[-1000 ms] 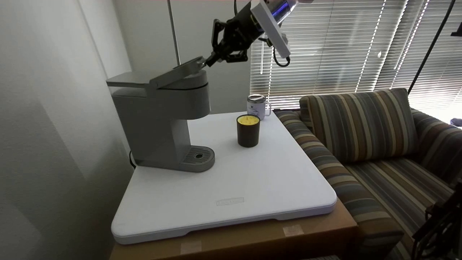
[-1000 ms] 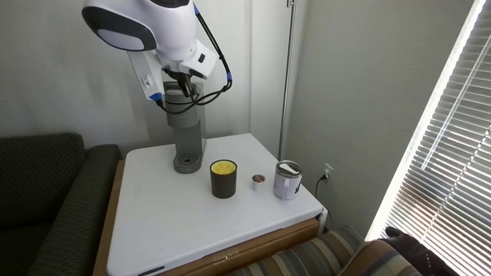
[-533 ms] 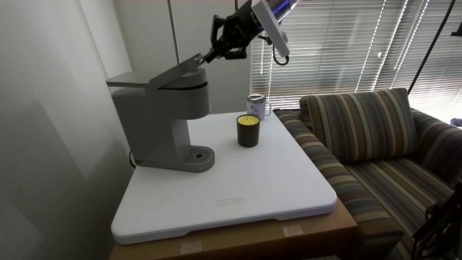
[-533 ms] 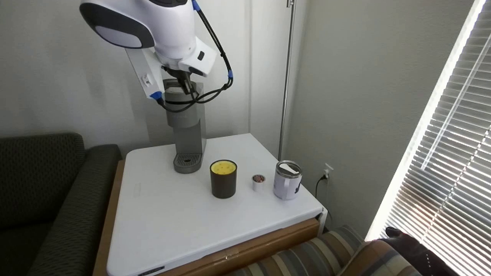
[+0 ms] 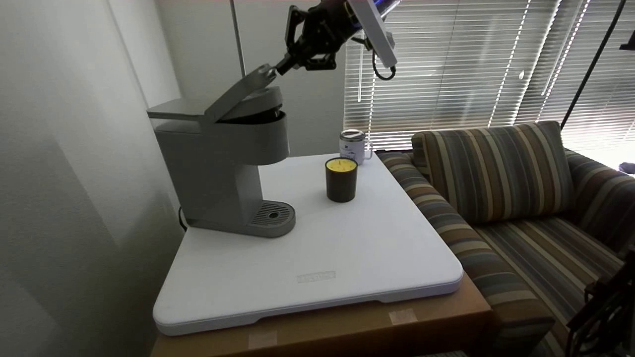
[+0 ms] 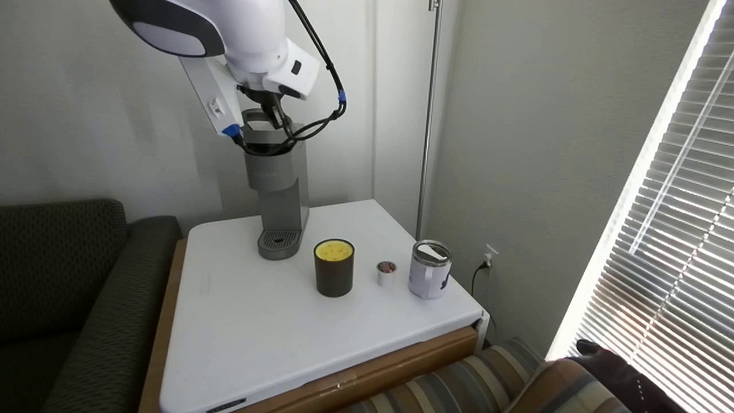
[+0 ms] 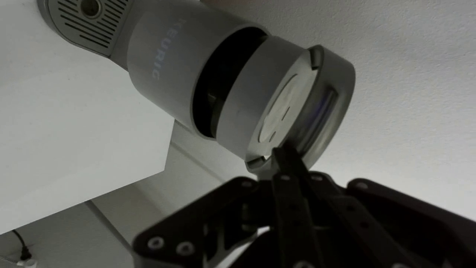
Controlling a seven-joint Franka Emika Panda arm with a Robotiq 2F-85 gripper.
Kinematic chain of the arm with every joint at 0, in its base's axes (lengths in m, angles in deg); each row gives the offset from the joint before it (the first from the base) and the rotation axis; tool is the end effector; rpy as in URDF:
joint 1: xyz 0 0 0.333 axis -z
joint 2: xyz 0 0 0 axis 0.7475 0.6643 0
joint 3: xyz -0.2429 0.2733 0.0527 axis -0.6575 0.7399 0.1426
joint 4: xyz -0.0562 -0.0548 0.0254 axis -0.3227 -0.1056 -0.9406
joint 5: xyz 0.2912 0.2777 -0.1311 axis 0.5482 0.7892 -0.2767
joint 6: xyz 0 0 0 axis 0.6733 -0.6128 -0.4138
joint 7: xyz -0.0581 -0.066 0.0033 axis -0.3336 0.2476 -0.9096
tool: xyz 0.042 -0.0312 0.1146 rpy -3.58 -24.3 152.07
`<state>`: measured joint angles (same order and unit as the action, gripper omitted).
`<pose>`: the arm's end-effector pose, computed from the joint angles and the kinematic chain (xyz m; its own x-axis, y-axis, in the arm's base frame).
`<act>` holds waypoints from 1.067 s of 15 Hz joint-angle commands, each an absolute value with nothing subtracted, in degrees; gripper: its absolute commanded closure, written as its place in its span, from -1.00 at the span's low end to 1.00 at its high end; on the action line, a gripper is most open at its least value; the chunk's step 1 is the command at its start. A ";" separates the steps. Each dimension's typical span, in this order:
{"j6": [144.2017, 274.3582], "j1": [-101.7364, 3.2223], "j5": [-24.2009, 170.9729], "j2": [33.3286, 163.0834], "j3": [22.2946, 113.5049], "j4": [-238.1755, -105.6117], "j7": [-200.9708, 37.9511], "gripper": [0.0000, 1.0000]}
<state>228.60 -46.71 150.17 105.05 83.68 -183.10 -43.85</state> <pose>0.7227 0.0908 0.3739 0.8190 -0.4744 0.3227 -0.0989 -0.6708 -0.7350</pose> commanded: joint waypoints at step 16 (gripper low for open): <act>237.77 -47.01 151.76 100.48 83.57 -187.02 -44.03 1.00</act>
<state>234.70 -46.68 151.73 102.50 84.16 -183.70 -43.21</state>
